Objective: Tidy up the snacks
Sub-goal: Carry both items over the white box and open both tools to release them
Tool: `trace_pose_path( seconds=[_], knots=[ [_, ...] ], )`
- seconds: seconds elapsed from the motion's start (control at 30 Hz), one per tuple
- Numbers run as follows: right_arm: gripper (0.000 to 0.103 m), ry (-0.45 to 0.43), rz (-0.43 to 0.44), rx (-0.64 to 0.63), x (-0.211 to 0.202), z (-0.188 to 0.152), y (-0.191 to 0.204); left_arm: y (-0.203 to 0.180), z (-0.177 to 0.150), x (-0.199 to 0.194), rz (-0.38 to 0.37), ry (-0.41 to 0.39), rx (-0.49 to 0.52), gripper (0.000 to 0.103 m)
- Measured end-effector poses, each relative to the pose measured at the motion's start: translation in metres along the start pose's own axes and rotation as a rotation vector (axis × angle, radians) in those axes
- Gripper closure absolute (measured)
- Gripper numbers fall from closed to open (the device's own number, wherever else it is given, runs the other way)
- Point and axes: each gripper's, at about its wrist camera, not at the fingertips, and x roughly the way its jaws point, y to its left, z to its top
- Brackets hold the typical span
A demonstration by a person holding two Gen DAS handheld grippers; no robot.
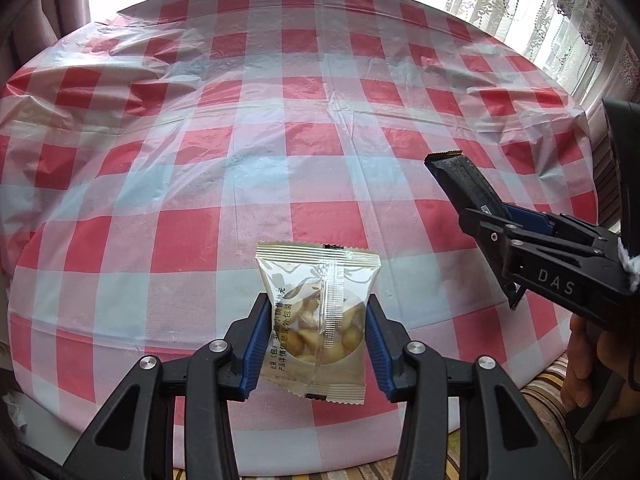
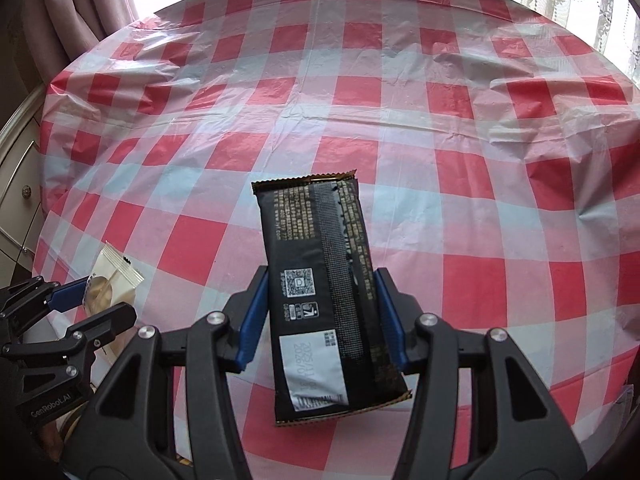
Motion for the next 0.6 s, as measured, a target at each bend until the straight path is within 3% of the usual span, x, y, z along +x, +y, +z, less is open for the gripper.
trace_pose_path(
  seconds=[0.37,0.6],
  knots=[
    [0.048,-0.009,0.003,0.083,-0.032,-0.037,-0.035,-0.037,-0.005,-0.01,-0.018,-0.008,0.058,0.057],
    [0.048,0.019,0.005,0.127,-0.047,-0.063,-0.058,-0.062,-0.01,-0.012,-0.077,0.014,0.097,0.057]
  ],
)
